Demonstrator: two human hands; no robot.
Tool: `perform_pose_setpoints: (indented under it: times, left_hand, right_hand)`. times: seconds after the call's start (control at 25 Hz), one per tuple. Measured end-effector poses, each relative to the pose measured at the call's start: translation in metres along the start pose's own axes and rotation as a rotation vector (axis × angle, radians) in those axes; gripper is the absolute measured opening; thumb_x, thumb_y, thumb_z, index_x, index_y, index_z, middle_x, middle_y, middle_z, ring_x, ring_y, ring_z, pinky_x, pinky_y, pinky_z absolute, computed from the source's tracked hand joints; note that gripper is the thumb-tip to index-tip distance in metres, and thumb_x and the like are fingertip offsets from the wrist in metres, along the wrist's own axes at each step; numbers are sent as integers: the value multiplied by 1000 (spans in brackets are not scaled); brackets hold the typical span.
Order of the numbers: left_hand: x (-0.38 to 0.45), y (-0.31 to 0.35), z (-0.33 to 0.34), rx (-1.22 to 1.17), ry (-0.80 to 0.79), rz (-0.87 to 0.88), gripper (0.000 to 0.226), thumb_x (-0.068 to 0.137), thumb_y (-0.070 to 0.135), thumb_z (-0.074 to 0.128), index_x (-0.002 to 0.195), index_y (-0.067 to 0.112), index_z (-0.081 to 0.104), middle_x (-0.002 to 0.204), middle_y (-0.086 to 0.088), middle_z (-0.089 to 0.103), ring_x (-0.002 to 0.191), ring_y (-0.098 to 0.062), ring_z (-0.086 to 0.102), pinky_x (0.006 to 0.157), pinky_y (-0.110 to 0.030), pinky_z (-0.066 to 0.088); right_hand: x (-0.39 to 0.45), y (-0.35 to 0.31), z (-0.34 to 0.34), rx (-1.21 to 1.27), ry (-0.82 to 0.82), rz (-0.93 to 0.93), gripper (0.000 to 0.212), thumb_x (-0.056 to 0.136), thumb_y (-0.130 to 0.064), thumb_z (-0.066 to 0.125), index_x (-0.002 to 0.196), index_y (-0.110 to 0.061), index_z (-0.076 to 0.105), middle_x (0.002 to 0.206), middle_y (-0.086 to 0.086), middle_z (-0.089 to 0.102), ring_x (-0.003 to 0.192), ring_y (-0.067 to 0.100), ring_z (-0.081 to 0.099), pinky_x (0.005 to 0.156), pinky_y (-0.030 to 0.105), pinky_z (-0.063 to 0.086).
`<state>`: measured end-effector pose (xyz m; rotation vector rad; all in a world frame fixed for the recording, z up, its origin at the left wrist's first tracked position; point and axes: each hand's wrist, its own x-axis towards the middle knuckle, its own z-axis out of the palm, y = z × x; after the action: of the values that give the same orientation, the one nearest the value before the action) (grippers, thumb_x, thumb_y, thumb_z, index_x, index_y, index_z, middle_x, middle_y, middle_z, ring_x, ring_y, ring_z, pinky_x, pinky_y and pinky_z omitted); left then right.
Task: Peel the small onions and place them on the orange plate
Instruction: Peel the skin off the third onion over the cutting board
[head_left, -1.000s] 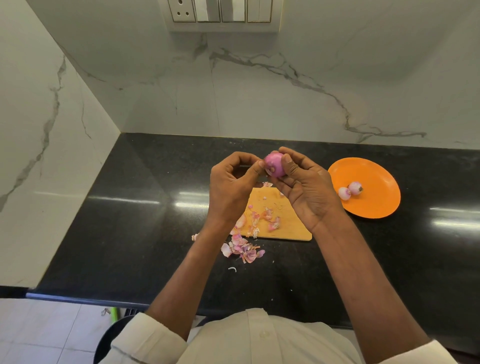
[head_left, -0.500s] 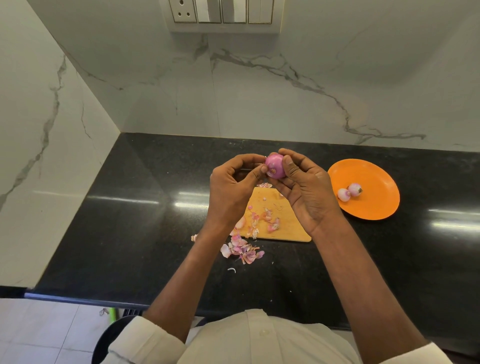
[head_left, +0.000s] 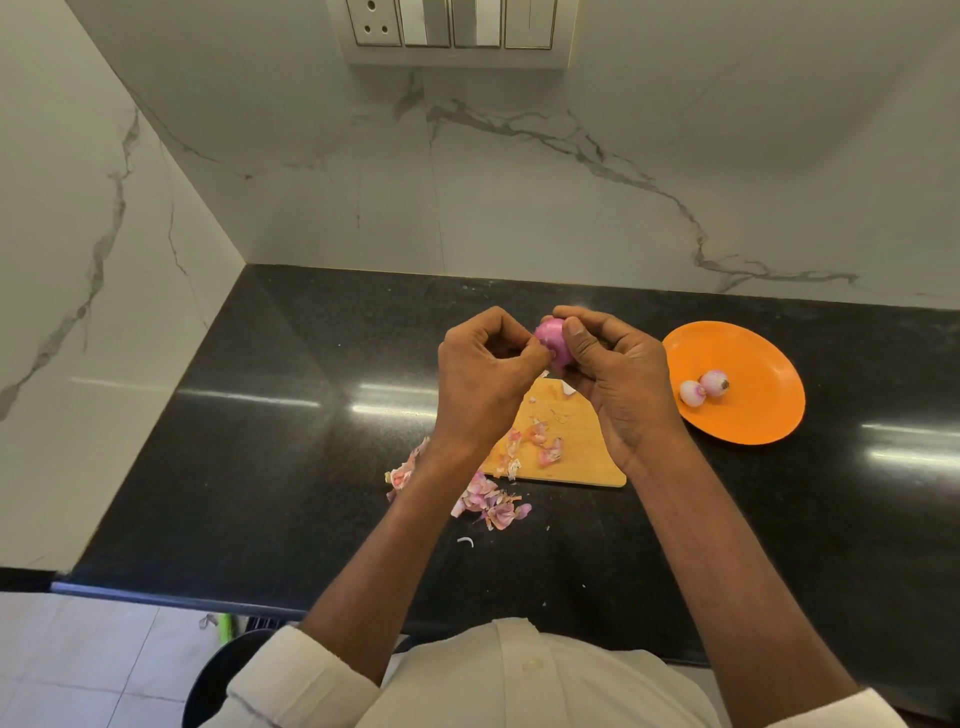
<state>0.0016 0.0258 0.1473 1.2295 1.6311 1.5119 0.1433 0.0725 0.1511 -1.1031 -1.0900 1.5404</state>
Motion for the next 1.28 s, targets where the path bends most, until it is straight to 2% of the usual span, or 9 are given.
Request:
perform_pose_setpoints:
  times: [0.12,0.24,0.32,0.4,0.52,0.6,0.84,1.0,1.28]
  left_hand:
    - [-1,3,10,63,91,-33,20,86,8,81,82,5,62,71,-5,61,62,-10,53,60,-36,53]
    - [0,2,10,52,140,-11,21,88,5,80,81,6,60,71,-1,59,61,-6,51,59,-29,51]
    - [2,0,5,3,92,-1,14,93,6,78,88,4,64,78,-4,65,68,-9,59,66,-30,58]
    - [2,-3,0,-88,5,-17,9,99,10,75,104,5,70,94,-8,72,85,-20,72,80,-37,65]
    - [-1,-6,0,-185,-94,-54,31,96,13,79,125,6,71,112,-10,77,104,-24,76,92,-40,65]
    - [-2,-6,-1,-223,-112,-93,37,92,12,83,127,4,73,112,-10,80,105,-25,78,94,-39,64]
    - [-4,-10,-4,-313,-121,-132,32,95,4,78,126,-1,74,116,-16,79,111,-28,77,97,-39,64]
    - [-7,-13,3,-277,-49,-109,30,96,9,79,125,3,77,113,-13,79,109,-28,77,99,-50,63]
    - [-12,1,22,-172,182,-129,25,92,8,81,117,5,81,104,-5,82,95,-15,79,90,-36,66]
  right_hand:
    - [-1,-1,2,-26,-26,-29,27,96,-17,70,122,-10,76,120,8,77,116,26,72,96,45,62]
    - [-3,-3,4,72,-33,9,39,90,-28,70,123,-8,74,124,12,75,117,30,73,94,44,63]
    - [-2,-5,2,192,-6,81,36,95,-27,66,124,-7,72,123,14,75,113,31,75,93,43,64]
    - [0,-5,-2,260,17,115,29,100,-22,63,124,-7,71,120,14,76,111,31,75,93,43,64]
    - [0,-5,-3,248,14,106,40,90,-27,69,124,-7,72,127,16,73,117,33,72,94,44,63]
    - [0,-4,-2,228,-1,98,44,87,-29,70,125,-6,71,130,17,71,119,35,71,95,47,62]
    - [1,-2,-5,213,2,113,46,86,-29,71,125,-6,72,130,16,71,121,34,70,94,46,63]
    - [-3,-2,0,213,17,123,43,84,-29,72,122,-8,74,129,14,72,120,32,71,88,40,63]
    - [-9,-2,13,234,64,99,34,82,-29,71,112,-14,77,125,12,73,117,31,71,82,36,64]
